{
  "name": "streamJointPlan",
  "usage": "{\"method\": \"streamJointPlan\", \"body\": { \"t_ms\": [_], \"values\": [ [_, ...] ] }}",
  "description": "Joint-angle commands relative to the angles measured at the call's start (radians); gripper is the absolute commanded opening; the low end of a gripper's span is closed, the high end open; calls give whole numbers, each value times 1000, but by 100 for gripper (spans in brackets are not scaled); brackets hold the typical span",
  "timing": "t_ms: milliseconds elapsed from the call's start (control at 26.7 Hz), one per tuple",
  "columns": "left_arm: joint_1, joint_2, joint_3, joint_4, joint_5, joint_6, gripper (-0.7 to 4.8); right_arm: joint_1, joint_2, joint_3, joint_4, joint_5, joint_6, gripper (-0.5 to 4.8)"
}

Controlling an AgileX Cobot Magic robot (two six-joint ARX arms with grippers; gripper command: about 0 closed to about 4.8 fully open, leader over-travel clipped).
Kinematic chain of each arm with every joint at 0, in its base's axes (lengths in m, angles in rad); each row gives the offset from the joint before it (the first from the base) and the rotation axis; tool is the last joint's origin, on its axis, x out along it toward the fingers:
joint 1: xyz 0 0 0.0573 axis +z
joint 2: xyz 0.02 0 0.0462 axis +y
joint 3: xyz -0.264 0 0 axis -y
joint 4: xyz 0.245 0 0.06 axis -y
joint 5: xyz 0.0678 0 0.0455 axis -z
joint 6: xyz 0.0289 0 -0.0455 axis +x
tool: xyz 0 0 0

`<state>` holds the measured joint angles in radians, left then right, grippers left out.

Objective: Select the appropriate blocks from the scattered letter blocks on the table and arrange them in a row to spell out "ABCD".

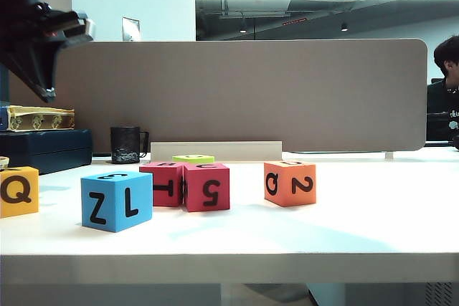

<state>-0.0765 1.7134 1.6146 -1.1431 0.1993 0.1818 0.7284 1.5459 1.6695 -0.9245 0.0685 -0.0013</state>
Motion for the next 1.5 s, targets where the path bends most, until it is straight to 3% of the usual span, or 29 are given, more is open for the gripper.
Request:
{"method": "streamJointPlan", "body": {
  "t_ms": [37,225,450,787,975,1124,1199,1387,1499],
  "values": [
    [3,-103,-103,110,3,-26,-5,0,-5,5,8,4,-2,-4],
    [3,-355,-351,295,-8,-41,-5,1,-5,5,-3,-16,1,-4],
    [3,-507,-513,330,-90,-64,-5,33,-5,5,-13,-48,1,-4],
    [3,-504,-661,428,-92,-128,3,66,-5,5,-14,-49,1,-4],
    [3,-466,-668,470,-91,-73,162,65,-5,5,-10,-49,1,-4],
    [3,-428,-668,483,-89,-14,371,65,-5,5,-10,-49,1,-4],
    [3,-413,-668,490,-89,14,403,65,-5,5,-10,-49,1,-4],
    [3,-376,-668,519,-90,80,408,65,-5,5,-6,-49,0,-4],
    [3,-341,-668,529,-91,183,409,65,-5,5,-6,-49,0,-4]
  ]
}}
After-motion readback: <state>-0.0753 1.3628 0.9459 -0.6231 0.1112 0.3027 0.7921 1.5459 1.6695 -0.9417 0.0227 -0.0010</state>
